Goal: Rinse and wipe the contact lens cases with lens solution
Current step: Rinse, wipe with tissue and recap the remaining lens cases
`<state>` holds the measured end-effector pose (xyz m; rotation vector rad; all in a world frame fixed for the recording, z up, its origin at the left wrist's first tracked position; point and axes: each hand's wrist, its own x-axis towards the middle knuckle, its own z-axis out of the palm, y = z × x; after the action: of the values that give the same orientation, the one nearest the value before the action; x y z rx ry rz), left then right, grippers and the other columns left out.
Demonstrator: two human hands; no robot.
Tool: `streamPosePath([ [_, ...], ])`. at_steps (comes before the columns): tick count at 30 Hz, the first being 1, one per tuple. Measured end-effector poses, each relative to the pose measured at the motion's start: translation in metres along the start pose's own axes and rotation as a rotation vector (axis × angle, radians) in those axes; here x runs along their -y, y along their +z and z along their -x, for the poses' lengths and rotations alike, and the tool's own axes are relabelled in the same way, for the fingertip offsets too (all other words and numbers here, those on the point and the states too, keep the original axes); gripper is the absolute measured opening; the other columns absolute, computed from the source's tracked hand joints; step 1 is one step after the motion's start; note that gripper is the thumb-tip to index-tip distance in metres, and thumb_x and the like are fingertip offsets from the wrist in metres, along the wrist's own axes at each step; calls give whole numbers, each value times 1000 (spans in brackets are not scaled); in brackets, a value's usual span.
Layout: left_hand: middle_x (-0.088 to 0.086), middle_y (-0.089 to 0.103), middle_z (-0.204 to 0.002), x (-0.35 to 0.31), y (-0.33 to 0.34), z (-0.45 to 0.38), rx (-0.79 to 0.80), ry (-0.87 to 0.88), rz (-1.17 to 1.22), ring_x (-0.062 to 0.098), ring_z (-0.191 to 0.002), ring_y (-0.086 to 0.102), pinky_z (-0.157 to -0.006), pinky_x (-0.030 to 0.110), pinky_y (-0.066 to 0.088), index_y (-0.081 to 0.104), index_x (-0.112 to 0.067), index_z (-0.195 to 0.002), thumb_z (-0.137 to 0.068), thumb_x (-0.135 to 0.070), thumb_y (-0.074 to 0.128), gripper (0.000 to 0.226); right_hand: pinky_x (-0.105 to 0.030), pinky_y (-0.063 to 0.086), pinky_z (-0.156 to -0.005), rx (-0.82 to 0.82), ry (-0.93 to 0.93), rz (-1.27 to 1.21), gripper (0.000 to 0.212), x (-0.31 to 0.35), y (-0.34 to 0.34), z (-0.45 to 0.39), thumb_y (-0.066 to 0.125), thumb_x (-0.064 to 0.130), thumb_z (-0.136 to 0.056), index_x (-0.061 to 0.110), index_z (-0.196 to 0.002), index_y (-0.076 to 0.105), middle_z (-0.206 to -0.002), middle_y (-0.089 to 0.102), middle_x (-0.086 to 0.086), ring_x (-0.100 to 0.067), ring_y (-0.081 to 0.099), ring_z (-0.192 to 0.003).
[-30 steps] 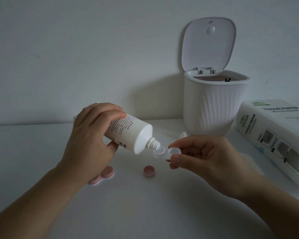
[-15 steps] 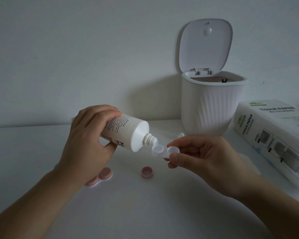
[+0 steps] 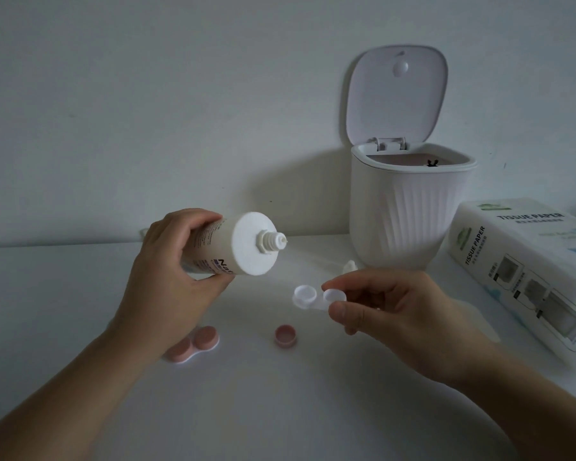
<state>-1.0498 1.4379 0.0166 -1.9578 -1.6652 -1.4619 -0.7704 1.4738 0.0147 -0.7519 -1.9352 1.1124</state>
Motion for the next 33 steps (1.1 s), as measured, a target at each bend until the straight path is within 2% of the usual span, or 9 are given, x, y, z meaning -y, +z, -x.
streamPosePath([
  [4,-27,58,-114,3,-2,1,-15,-97,67,-15,-106,49,-82,-3,33,55,-38,-115,-64,-10,90,68,-17,39,-58,-12,1,73,27,-3,0,-1,75,46,-74,34,-98,78,-64,51,6,-6,45,-59],
  [8,-21,61,-113,3,-3,1,-25,-156,110,-20,-104,49,-81,-4,33,53,-44,-111,-65,-9,89,69,-16,36,-57,-7,79,81,29,-1,0,0,74,45,-72,38,-100,77,-62,46,9,-5,41,-58],
  [12,-25,60,-114,3,-3,1,-22,-192,137,-17,-104,50,-80,-4,33,51,-48,-109,-66,-11,89,69,-9,39,-59,9,133,235,32,6,-3,6,70,58,-71,49,-101,74,-63,54,16,3,47,-57],
  [14,-24,60,-113,4,-3,0,-12,-201,145,-10,-104,53,-80,-3,34,52,-46,-110,-66,-11,89,67,-4,40,-62,18,140,362,29,7,-5,13,66,62,-73,55,-100,72,-66,57,20,4,52,-59],
  [17,-18,62,-115,4,-2,0,3,-215,148,6,-109,56,-81,1,36,54,-41,-112,-67,-11,88,64,-2,39,-73,33,148,388,20,8,-5,25,73,47,-79,54,-99,71,-69,53,16,7,56,-67],
  [19,-16,62,-115,3,-1,1,10,-221,149,8,-110,56,-81,1,35,54,-39,-113,-67,-12,87,62,0,35,-77,28,150,378,24,6,-5,31,79,32,-81,49,-96,72,-70,50,10,12,58,-72],
  [24,-16,62,-116,2,-2,2,28,-244,169,7,-110,55,-80,1,36,52,-42,-111,-68,-13,87,62,-12,39,-69,72,200,475,22,3,-6,37,80,43,-79,58,-92,71,-76,50,10,2,51,-68],
  [28,-17,61,-116,0,-1,2,33,-246,179,2,-109,53,-79,-3,33,51,-44,-110,-69,-13,86,62,-10,38,-70,100,220,556,22,0,-7,35,76,48,-81,53,-102,72,-81,52,8,0,50,-70],
  [33,-18,60,-116,0,-1,3,35,-240,179,2,-109,52,-79,-3,33,50,-46,-109,-69,-14,85,62,-16,29,-79,138,210,649,28,-1,-5,31,71,50,-85,52,-113,68,-83,50,11,8,49,-77],
])
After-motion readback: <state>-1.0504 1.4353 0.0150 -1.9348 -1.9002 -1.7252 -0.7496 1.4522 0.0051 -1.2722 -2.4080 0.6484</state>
